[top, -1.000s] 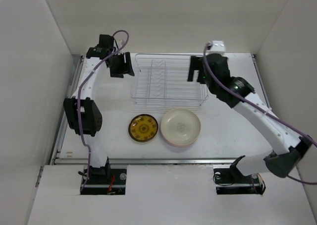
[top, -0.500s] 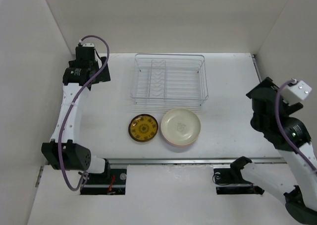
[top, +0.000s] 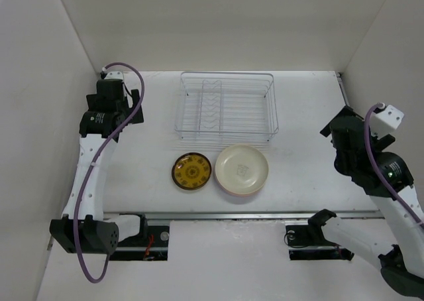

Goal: Unload the plates from the dish rack

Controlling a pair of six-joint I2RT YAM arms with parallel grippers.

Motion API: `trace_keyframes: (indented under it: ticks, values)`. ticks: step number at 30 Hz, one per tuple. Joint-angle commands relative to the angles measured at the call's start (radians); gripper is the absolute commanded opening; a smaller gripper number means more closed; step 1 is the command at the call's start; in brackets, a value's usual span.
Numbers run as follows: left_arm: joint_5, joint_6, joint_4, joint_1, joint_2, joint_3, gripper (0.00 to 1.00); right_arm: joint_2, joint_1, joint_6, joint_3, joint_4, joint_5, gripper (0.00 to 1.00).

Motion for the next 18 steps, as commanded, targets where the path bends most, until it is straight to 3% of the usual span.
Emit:
trace_keyframes:
  ticks: [1, 18]
  values:
    - [0.014, 0.011, 0.026, 0.000, -0.048, -0.023, 1.00, -0.002, -0.001, 0.037, 0.005, -0.047, -0.048, 0.99]
    - [0.060, 0.011, 0.035, 0.000, -0.071, -0.057, 1.00, 0.027, -0.001, 0.078, -0.004, -0.079, -0.049, 0.99]
